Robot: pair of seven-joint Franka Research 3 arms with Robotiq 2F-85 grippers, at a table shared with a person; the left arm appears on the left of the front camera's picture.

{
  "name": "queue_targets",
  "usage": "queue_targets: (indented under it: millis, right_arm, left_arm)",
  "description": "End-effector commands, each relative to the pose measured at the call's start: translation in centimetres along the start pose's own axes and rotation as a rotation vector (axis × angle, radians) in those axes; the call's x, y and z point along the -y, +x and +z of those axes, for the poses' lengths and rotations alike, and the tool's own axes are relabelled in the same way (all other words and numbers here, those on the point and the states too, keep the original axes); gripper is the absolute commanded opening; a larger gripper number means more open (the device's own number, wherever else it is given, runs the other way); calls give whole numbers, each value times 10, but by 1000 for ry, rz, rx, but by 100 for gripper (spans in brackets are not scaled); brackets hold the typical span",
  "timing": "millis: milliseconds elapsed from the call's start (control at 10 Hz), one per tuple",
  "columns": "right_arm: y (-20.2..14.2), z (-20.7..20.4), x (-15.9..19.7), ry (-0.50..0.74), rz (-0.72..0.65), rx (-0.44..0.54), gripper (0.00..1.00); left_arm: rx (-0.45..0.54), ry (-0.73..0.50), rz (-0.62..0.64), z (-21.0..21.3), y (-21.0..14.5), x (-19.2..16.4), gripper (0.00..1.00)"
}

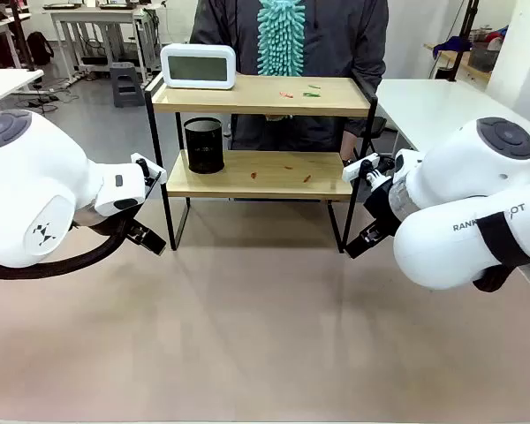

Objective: Clean the shelf.
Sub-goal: Pick up the Duster from the human.

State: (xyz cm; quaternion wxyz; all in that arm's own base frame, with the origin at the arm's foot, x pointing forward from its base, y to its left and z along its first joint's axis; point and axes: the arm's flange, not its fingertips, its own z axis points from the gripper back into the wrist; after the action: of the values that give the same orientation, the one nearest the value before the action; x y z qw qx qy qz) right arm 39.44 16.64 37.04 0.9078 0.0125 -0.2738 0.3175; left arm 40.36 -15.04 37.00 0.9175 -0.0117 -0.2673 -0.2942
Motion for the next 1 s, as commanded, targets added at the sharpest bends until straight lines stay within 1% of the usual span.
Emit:
queue_targets:
  millis: [0,700,800,900]
  right_arm:
    - [0,0,0,0,0,0,100]
    - [0,0,0,0,1,0,100]
    - [4,25,9,161,37,-50,100]
    - [8,61,26,335,-121,-43,100]
  left_arm:
    - [0,0,0,0,0,0,100]
    - [0,0,1,0,0,0,100]
    - [80,-302,-81,26,-2,3,100]
    - [108,-482,-101,61,-5,-5,100]
